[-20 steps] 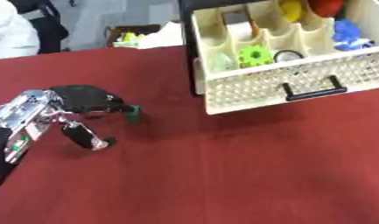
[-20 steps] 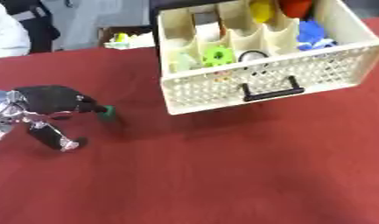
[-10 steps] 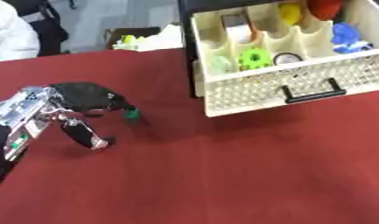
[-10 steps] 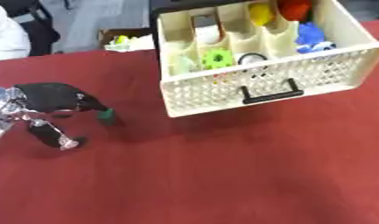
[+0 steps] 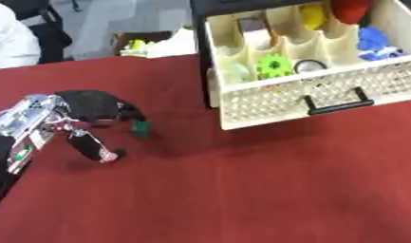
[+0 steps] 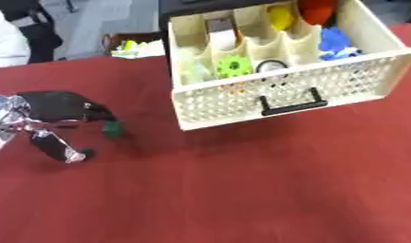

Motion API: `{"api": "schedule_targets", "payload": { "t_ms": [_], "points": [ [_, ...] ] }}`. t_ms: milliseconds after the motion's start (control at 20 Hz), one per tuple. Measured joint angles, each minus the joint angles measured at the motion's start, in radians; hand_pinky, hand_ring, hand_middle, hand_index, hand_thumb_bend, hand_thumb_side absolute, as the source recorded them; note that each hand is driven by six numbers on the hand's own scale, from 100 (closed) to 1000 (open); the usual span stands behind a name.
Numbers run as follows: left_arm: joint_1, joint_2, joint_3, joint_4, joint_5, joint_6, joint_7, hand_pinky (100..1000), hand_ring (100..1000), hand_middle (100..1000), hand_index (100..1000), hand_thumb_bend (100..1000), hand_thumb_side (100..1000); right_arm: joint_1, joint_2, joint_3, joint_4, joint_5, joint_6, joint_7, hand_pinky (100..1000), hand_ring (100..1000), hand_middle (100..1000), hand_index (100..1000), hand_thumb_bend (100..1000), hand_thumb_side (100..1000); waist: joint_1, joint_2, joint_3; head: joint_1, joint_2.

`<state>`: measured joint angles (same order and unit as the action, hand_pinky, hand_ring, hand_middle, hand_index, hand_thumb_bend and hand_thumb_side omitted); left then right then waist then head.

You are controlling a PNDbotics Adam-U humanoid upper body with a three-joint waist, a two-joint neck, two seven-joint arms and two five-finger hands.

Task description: Pick up objects from table and place into drawer.

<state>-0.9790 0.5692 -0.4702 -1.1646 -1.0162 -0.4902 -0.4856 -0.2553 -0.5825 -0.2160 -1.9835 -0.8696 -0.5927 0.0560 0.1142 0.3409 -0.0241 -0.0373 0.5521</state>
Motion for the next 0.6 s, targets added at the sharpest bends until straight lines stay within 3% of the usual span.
{"api": "schedule_targets", "payload": {
  "t_ms": [600],
  "points": [
    [-0.008, -0.017, 0.018, 0.034, -0.024, -0.022, 0.015, 839, 872, 896, 1000, 260, 523, -0.008, 0.007, 0.000, 0.000, 0.006, 0.012, -0.004, 689, 702, 595, 702, 100, 1000, 0.000, 0.006, -0.005, 0.001, -0.004]
  ]
}}
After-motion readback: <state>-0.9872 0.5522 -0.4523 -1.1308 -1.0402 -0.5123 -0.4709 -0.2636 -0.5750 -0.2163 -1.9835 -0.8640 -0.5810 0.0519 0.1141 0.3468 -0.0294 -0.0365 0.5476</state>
